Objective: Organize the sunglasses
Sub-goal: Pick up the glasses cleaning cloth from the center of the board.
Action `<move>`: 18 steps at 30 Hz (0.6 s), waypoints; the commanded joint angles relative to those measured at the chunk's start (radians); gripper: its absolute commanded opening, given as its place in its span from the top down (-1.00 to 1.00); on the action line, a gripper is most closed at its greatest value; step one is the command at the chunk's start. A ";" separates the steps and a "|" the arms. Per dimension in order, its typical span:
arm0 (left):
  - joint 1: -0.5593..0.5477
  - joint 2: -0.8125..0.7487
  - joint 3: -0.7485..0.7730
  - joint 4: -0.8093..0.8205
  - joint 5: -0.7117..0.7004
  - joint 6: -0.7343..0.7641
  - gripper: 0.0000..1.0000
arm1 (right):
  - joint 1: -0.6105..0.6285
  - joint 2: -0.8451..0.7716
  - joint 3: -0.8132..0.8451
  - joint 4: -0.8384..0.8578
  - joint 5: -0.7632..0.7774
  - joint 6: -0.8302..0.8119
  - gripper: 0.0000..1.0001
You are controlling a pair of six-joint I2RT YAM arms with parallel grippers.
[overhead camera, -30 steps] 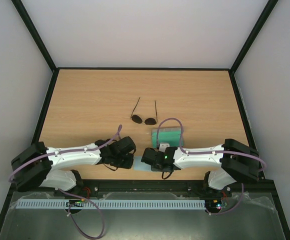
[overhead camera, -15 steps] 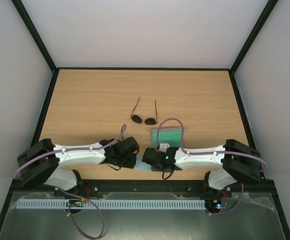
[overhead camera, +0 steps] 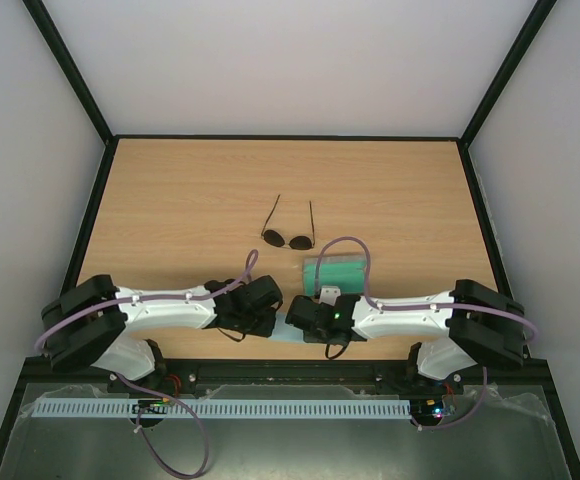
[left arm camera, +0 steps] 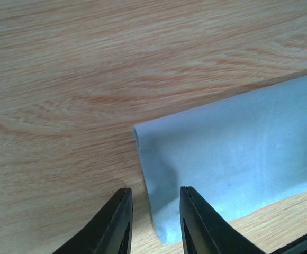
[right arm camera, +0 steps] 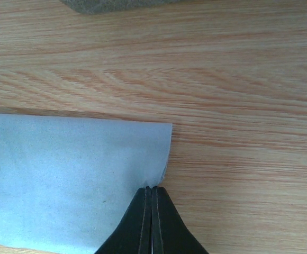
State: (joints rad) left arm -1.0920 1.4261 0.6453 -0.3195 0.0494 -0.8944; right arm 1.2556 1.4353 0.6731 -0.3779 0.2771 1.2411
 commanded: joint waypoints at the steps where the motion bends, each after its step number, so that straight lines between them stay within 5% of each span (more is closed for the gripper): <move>1: -0.014 0.035 0.012 0.007 -0.019 -0.001 0.48 | -0.005 -0.009 -0.027 -0.017 -0.013 0.003 0.97; 13: -0.032 0.066 0.004 0.018 -0.026 -0.015 0.95 | -0.005 -0.021 -0.039 -0.009 -0.016 0.003 0.97; 18: -0.032 0.063 0.012 0.014 -0.031 -0.015 0.96 | -0.005 -0.025 -0.040 -0.005 -0.018 0.001 0.97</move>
State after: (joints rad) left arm -1.1160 1.4700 0.6609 -0.2703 0.0322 -0.9066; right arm 1.2545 1.4200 0.6571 -0.3595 0.2729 1.2411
